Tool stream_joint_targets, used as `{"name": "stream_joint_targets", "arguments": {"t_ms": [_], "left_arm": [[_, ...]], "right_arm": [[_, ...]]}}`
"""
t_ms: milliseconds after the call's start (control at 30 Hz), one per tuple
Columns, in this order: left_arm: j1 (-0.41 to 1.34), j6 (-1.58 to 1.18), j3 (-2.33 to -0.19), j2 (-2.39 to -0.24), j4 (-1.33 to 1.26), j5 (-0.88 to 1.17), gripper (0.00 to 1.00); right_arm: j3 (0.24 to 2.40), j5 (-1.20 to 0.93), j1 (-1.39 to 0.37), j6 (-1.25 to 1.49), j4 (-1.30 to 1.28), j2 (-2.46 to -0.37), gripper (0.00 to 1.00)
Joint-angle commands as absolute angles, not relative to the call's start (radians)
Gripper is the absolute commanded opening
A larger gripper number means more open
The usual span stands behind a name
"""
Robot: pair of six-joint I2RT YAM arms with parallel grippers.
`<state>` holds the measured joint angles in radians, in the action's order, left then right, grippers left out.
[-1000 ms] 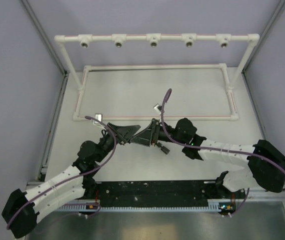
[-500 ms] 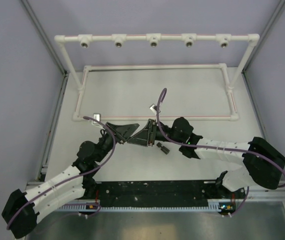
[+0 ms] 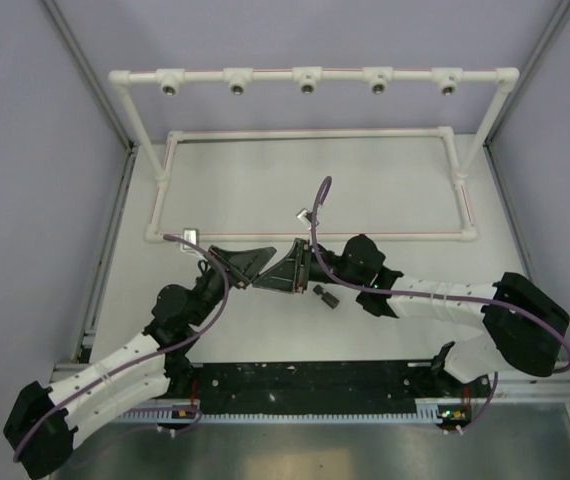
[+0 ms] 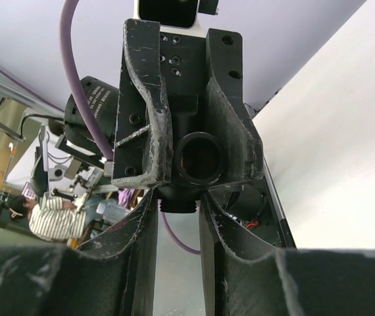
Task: Install the water faucets
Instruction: Adjust the water faucet.
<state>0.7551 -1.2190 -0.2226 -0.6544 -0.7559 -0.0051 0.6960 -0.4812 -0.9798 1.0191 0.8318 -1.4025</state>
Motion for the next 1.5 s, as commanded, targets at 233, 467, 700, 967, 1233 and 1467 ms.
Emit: {"name": "stream_joint_targets", "arguments": {"t_ms": [233,467,700,967,1233,1467], "left_arm": [[0.767,-1.204,-0.21,-0.6,-0.805,0.028,0.44],[0.767,-1.195,-0.212,-0.577,-0.792,0.018,0.59],[0.767,-1.16,-0.212,-0.528,-0.738,0.054,0.67],[0.767,-0.979,-0.325,-0.454,-0.473,0.253,0.7],[0.767,-0.62,-0.543,-0.471,-0.045,0.544,0.68],[0.767,-0.456,-0.673,-0.535,0.144,0.733,0.65]], "right_arm": [[0.73,-0.451,-0.999,0.985,0.83,-1.365,0.0],[0.696,-0.436,-0.999,0.956,0.778,-1.318,0.0],[0.69,-0.399,-0.997,0.847,0.567,-1.184,0.0],[0.747,-0.373,-0.976,0.619,0.123,-0.979,0.0],[0.969,-0.459,-0.977,0.361,-0.399,-0.966,0.0],[1.038,-0.543,-0.977,0.281,-0.494,-0.951,0.0]]}}
